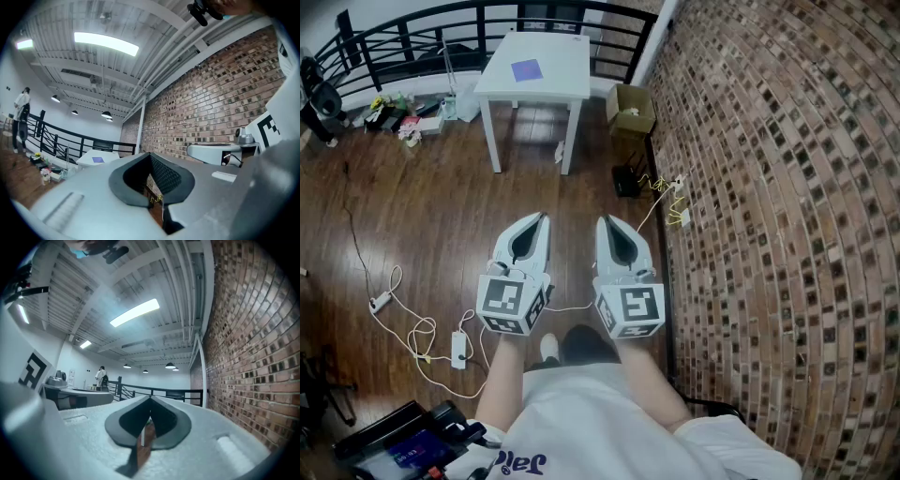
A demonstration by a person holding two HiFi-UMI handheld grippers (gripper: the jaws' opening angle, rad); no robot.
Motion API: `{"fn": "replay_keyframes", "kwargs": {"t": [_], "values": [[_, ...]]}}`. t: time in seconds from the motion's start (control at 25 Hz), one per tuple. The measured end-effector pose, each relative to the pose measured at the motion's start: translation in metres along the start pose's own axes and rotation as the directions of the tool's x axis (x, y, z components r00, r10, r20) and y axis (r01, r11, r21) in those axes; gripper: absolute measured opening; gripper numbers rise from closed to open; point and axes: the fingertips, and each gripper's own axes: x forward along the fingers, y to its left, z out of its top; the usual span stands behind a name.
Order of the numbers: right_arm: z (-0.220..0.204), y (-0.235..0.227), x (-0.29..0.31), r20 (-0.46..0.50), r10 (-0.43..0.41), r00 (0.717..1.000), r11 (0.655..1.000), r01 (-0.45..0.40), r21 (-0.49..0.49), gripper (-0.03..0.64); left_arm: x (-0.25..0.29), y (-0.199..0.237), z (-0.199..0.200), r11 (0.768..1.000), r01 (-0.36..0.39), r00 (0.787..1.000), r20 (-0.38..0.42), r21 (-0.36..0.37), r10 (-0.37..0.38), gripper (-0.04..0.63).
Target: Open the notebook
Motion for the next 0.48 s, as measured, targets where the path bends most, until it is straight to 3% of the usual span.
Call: {"fn": "replay_keyframes", "kwargs": {"t": [0.12,0.24,0.28,0.36,0.48], "values": [[-0.018,-0.003,0.039,-0.050,0.041,0.998,0.999,-0.041,0.011,-0.011,0.027,0.021,-0.007,0.999,-0.029,1.000,-0.003,0.044,0.029,0.015],[-0.029,-0.006,0.084,-0.057,0.106,0.993,0.994,-0.104,0.028,-0.011,0.065,0.046,-0.027,0.985,-0.049,0.996,-0.061,0.164,0.059,0.015],[-0.032,-0.009,0.101,-0.050,0.131,0.990,0.991,-0.129,0.041,-0.011,0.080,0.054,-0.035,0.987,-0.040,0.994,-0.096,0.154,0.055,0.015],[-0.032,-0.012,0.138,-0.016,0.212,0.977,0.974,-0.210,0.083,-0.011,0.114,0.072,-0.049,0.998,-0.024,0.989,-0.142,0.061,0.033,0.015],[-0.015,-0.018,0.191,0.071,0.359,0.931,0.928,-0.364,0.082,-0.011,0.174,0.099,-0.043,0.999,-0.035,0.994,-0.102,0.025,0.037,0.015]]}}
